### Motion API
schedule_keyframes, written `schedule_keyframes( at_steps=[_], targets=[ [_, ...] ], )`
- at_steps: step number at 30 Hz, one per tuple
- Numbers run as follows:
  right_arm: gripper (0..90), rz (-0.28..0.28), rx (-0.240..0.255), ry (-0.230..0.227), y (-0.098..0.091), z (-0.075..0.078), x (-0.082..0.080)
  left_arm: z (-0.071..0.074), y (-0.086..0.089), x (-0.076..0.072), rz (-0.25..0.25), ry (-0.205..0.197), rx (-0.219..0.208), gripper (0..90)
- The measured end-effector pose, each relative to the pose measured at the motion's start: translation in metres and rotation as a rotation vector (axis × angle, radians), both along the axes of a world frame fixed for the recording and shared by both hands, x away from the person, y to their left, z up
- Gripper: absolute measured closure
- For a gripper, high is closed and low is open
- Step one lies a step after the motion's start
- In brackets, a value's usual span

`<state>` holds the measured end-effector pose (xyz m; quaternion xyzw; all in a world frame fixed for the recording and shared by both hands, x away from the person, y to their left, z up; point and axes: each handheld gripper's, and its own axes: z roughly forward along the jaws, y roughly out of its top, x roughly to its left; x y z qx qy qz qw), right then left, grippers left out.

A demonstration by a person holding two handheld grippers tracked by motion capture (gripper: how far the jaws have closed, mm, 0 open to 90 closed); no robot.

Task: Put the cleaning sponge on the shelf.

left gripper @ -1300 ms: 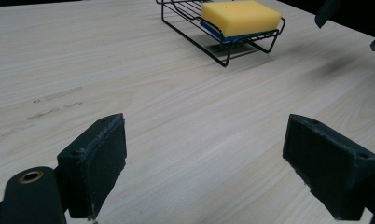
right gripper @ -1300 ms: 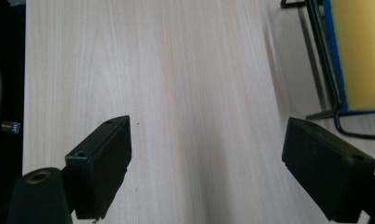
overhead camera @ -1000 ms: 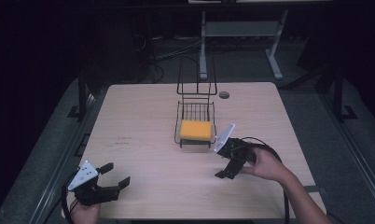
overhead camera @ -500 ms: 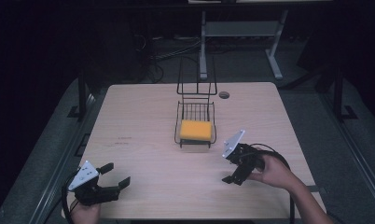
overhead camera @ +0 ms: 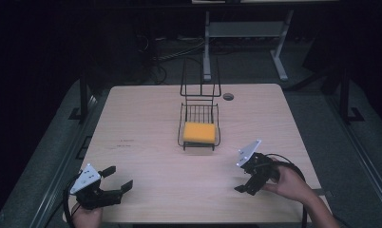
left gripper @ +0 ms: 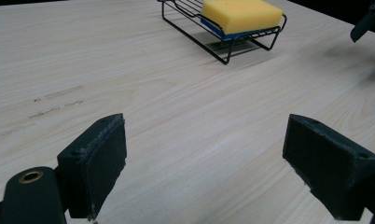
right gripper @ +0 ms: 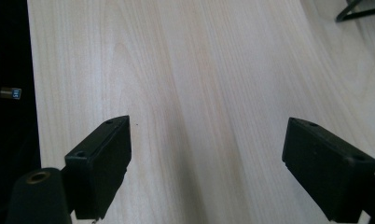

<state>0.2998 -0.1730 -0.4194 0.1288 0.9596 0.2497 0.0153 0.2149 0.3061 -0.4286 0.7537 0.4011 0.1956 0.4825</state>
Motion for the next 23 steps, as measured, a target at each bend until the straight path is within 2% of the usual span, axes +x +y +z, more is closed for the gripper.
schedule_keyframes(
  at_steps=[14, 23],
  targets=[
    [15.4, -0.043, 0.005, -0.004, -0.020, -0.009, -0.011, 0.000, 0.002, -0.001, 0.004, 0.000, 0.002, 12.8],
    [15.4, -0.081, 0.014, -0.035, -0.032, -0.008, -0.019, 0.000, 0.002, 0.001, 0.007, 0.002, 0.004, 12.8]
  ],
)
